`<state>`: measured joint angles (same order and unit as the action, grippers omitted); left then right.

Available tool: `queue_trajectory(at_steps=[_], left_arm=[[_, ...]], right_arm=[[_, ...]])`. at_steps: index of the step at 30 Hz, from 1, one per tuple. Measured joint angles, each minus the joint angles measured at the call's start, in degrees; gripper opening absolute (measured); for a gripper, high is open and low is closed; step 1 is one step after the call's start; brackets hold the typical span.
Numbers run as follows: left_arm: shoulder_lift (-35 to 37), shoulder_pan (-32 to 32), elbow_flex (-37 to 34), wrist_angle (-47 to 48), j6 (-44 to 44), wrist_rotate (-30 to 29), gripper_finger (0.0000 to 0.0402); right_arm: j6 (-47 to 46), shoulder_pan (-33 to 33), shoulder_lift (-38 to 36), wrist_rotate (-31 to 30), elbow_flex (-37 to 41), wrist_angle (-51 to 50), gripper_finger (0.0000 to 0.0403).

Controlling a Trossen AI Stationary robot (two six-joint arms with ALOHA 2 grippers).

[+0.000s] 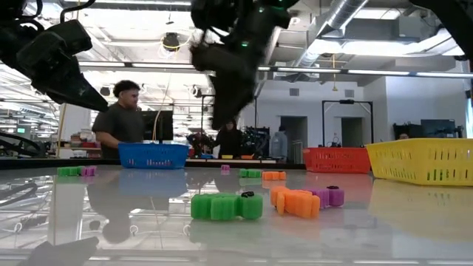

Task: Sort Halloween decoration
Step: Put the purple skeleton toy into the red bin

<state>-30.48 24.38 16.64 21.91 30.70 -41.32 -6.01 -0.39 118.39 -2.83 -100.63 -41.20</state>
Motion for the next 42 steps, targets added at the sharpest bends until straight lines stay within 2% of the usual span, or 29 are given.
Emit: queue_trajectory(at_steps=[5,8,12,15,19,25,35,42], left_arm=[[0.0,0.0,0.0,-0.6,0.0,-0.5,0.0148],[-0.2,0.0,0.0,-1.1,0.1,-0.5,0.0148],[-1.1,0.0,0.0,-2.7,-0.1,0.0,0.0148],[-2.0,0.0,0.0,-3.7,-0.5,0.0,0.0148],[-2.9,0.0,0.0,-3.7,-1.1,0.3,0.0148],[-2.9,0.0,0.0,-3.5,-1.5,0.3,0.0148],[-2.9,0.0,0.0,-3.4,-1.6,0.0,0.0148],[-2.9,0.0,0.0,-3.4,-1.6,-0.1,0.0148]], right_arm=[[0.7,2.3,2.0,-0.2,4.7,28.1,0.0203],[2.0,3.3,6.5,-0.2,5.5,43.0,0.0203],[1.6,4.2,13.3,-0.5,4.2,56.5,0.0203],[1.5,4.2,17.6,-3.7,2.4,61.5,0.0203],[1.3,4.2,22.2,-8.0,-0.3,64.0,0.0203],[-2.3,4.3,26.9,-9.3,-3.0,64.6,0.0203],[-3.2,6.1,27.2,-9.1,-3.3,63.4,0.0203],[-3.8,7.5,27.1,-9.7,-3.4,59.0,0.0203]])
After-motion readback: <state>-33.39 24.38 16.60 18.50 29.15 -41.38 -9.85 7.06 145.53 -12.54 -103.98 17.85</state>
